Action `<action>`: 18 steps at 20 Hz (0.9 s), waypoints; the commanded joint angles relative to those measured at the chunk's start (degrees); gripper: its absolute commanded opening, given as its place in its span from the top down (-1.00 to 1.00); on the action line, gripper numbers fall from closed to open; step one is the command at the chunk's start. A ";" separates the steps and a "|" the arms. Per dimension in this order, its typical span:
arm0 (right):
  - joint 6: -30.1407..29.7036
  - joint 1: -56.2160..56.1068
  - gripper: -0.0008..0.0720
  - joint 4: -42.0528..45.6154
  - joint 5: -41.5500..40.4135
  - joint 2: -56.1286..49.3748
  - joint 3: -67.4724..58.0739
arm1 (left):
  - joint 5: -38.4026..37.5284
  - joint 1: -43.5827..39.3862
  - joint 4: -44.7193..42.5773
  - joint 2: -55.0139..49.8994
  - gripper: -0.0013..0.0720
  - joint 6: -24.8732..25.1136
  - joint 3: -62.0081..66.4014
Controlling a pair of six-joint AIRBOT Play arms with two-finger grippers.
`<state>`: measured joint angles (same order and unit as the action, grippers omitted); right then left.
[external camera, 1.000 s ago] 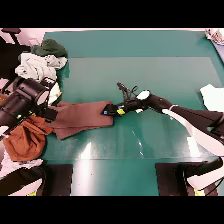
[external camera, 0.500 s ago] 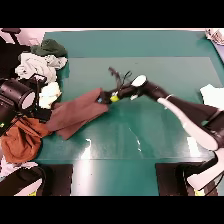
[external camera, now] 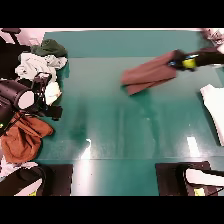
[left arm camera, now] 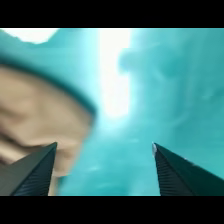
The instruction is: Fold the shirts.
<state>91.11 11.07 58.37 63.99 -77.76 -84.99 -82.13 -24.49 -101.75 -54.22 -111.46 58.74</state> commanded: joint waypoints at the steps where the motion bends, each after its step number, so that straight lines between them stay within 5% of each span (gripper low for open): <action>1: 6.38 18.21 0.94 2.64 -1.92 2.25 -0.15 | 4.63 0.00 8.15 0.04 -0.93 -1.07 0.02; 8: 6.45 36.46 0.94 -9.86 -5.31 1.20 -2.82 | 4.59 0.00 11.04 0.04 -0.93 -1.64 0.02; 18: 14.51 37.55 0.94 4.22 -0.44 -0.72 -20.15 | 4.59 0.00 11.63 0.04 -0.93 -2.08 0.02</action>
<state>103.57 48.42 59.77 60.25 -77.32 -102.74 -77.58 -24.47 -90.52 -54.22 -113.51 58.74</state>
